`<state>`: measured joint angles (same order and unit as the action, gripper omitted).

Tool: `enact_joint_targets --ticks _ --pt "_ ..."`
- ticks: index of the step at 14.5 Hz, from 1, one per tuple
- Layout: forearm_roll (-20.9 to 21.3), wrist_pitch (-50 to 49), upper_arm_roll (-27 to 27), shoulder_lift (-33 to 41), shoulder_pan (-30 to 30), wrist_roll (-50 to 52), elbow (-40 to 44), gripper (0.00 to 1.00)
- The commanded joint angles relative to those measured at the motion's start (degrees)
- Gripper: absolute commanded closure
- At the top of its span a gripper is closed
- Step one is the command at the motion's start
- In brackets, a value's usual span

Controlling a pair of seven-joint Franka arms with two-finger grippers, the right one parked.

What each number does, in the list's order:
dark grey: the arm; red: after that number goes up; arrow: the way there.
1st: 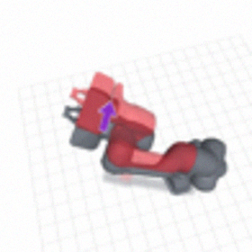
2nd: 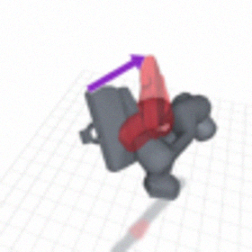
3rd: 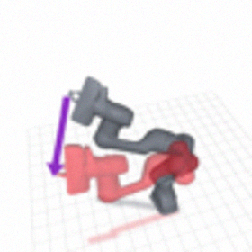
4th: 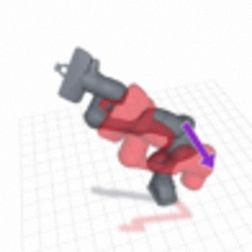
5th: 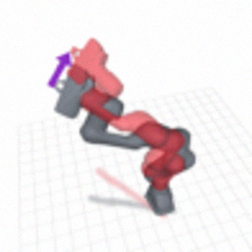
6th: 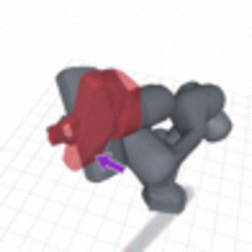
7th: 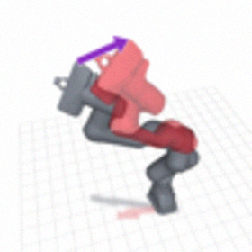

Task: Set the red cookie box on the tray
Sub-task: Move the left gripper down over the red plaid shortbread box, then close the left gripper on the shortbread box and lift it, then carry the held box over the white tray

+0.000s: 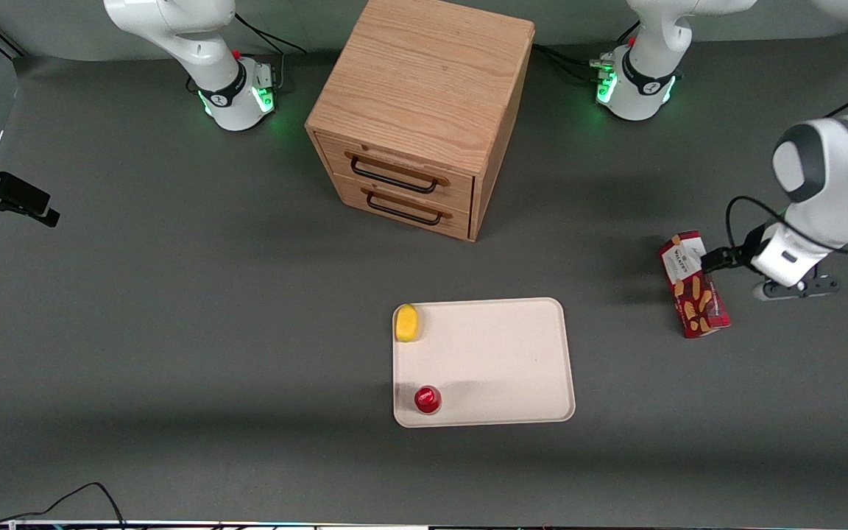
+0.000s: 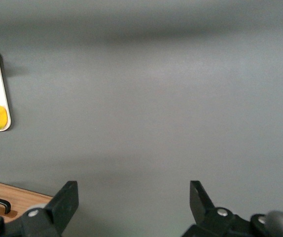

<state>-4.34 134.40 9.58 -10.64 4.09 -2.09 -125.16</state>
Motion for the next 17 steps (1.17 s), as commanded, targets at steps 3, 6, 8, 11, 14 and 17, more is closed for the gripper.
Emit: enact_joint_targets --ticks 3,6,8,11,14,17 --pt "-3.04 15.09 -0.18 -7.02 0.57 -0.02 -4.21 0.09" --pt "-3.04 15.19 -0.27 -7.02 0.65 -0.11 -4.65 0.75" --pt "-3.04 15.11 -0.27 -6.94 0.65 -0.02 -4.74 1.00" --pt "-3.39 14.58 -0.36 -6.59 0.74 -0.11 -4.74 1.00" --pt "-3.39 11.08 -0.44 -4.75 1.44 0.59 -4.22 1.00" --pt "-3.39 -3.11 -0.62 2.18 2.84 3.91 -0.11 1.00"
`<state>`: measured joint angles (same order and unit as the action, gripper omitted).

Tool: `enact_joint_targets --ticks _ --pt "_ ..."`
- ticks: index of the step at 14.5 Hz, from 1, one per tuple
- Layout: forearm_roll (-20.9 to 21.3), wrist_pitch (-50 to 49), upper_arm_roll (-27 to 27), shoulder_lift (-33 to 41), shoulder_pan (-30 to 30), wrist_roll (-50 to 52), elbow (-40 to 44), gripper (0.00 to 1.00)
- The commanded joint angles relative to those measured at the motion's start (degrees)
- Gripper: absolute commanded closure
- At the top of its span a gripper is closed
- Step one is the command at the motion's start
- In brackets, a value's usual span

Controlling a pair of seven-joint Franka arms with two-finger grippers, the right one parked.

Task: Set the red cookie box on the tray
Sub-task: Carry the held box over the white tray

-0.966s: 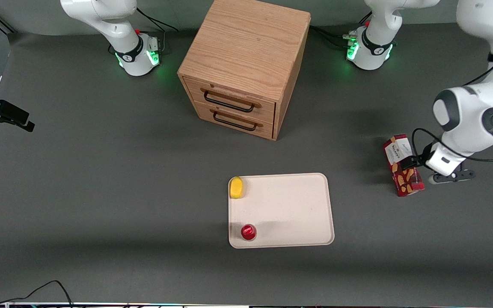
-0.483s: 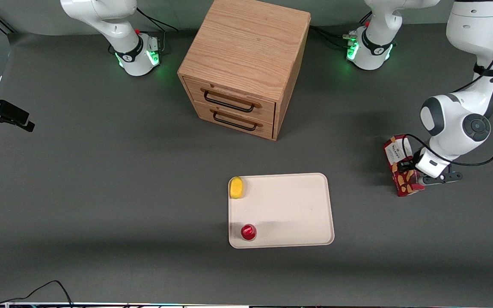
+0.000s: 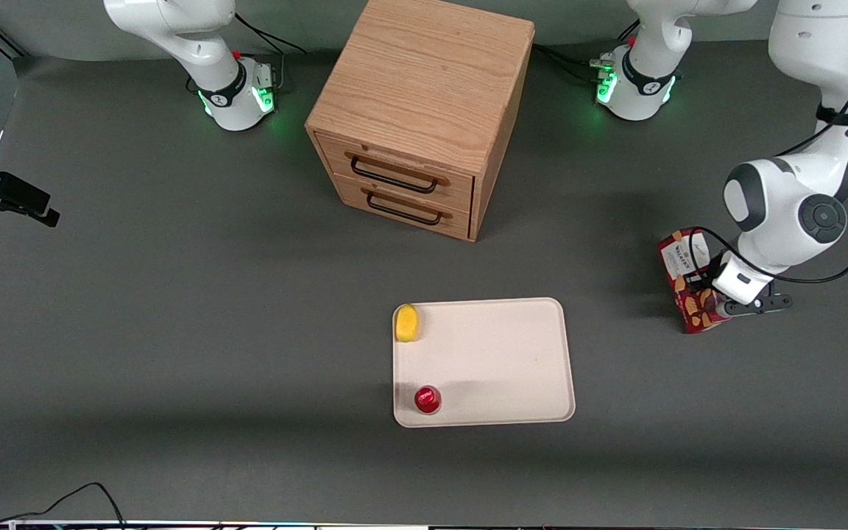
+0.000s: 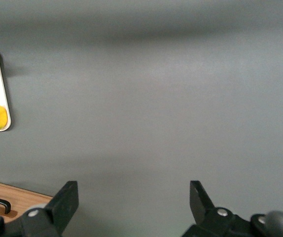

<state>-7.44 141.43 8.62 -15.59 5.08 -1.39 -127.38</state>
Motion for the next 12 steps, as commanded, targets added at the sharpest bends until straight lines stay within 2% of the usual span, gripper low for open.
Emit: enact_joint_targets --ticks 1,3,5,6,7,9,12 --pt "0.05 -17.96 0.17 9.33 2.12 5.07 5.79 1.00" --pt "1.36 -33.25 -0.97 11.19 2.21 6.22 16.14 1.00" --pt "6.97 -48.72 -1.67 10.41 2.39 6.58 30.72 1.00" --pt "8.21 -54.19 -2.11 9.19 2.39 6.41 36.36 1.00" --pt "8.23 -57.12 -2.20 8.48 2.48 6.49 39.46 1.00" --pt "7.97 -57.33 -3.42 8.04 3.00 8.32 40.11 1.00" --pt "5.86 -51.73 -10.60 4.19 3.09 22.43 40.37 1.00"
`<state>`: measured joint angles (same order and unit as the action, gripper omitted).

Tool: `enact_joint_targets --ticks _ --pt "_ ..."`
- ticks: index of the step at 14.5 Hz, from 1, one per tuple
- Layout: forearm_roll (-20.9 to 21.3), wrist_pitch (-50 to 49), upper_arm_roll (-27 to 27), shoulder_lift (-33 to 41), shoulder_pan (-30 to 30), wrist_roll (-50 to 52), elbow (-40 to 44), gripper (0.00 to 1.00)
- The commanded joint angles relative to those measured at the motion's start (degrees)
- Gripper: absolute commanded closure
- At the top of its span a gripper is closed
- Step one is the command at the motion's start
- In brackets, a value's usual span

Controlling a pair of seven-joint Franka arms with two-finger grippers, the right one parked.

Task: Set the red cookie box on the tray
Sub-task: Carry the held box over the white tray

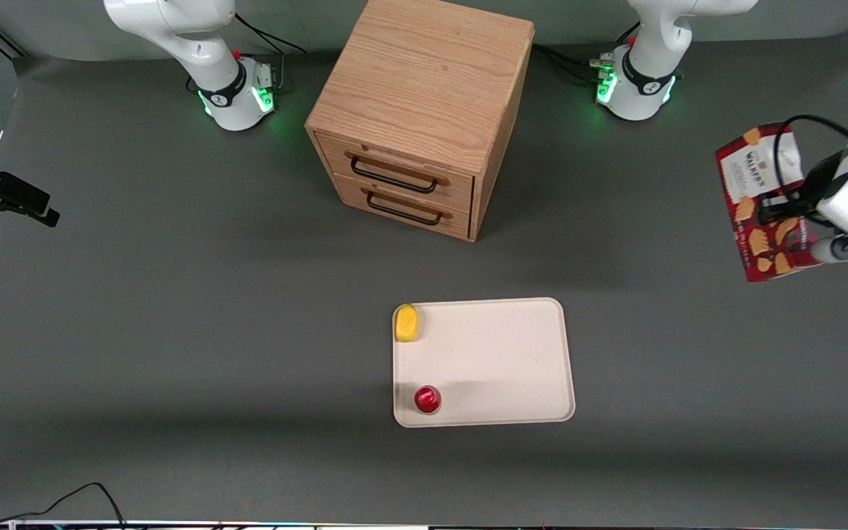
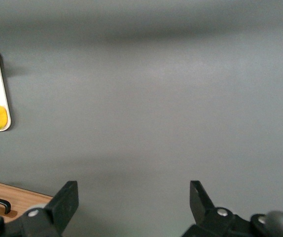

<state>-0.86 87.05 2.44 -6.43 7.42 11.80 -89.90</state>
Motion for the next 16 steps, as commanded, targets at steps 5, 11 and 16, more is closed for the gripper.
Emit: enact_joint_targets --ticks 5,11,16 --pt "1.55 28.03 -17.73 -19.39 1.45 38.35 3.24 1.00" --pt "17.87 41.00 -18.09 -31.96 3.74 40.67 3.42 1.00" --pt "20.29 46.44 -18.18 -36.02 4.36 41.02 4.39 1.00"
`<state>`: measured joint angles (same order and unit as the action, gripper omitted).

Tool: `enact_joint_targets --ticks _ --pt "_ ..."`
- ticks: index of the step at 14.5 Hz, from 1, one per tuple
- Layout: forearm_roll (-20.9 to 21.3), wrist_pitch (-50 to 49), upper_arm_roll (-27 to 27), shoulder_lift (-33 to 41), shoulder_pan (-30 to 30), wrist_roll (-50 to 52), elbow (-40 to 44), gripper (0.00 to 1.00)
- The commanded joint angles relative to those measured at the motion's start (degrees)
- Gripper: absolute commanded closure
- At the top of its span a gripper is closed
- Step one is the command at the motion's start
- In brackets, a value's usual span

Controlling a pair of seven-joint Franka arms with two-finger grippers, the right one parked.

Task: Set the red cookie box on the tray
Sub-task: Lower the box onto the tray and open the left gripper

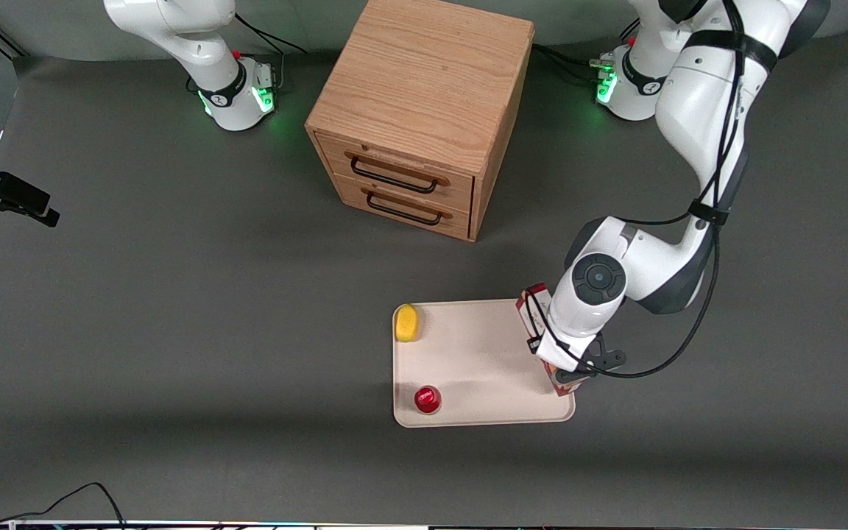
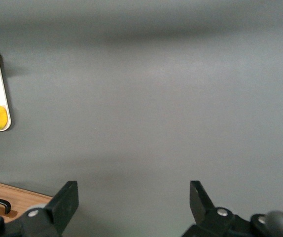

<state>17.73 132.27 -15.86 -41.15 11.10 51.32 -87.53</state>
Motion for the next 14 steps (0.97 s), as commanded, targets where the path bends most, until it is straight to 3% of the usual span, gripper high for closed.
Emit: enact_joint_targets --ticks 1,5,6,7,8,11,14 --pt "1.95 1.32 0.13 -1.91 0.67 1.50 2.19 1.00" --pt "4.33 4.48 0.22 -3.93 0.59 1.42 2.10 1.00" --pt "4.15 5.09 0.22 -4.37 0.59 1.50 2.10 0.96" --pt "3.72 5.27 0.22 -4.46 0.50 1.50 2.19 0.23" --pt "3.80 5.28 0.22 -4.47 0.41 1.50 2.19 0.00" --pt "3.28 1.87 0.04 -3.15 -0.03 1.15 2.98 0.00" --pt "-0.05 -15.75 -3.11 -1.22 -0.21 0.89 9.81 0.00"
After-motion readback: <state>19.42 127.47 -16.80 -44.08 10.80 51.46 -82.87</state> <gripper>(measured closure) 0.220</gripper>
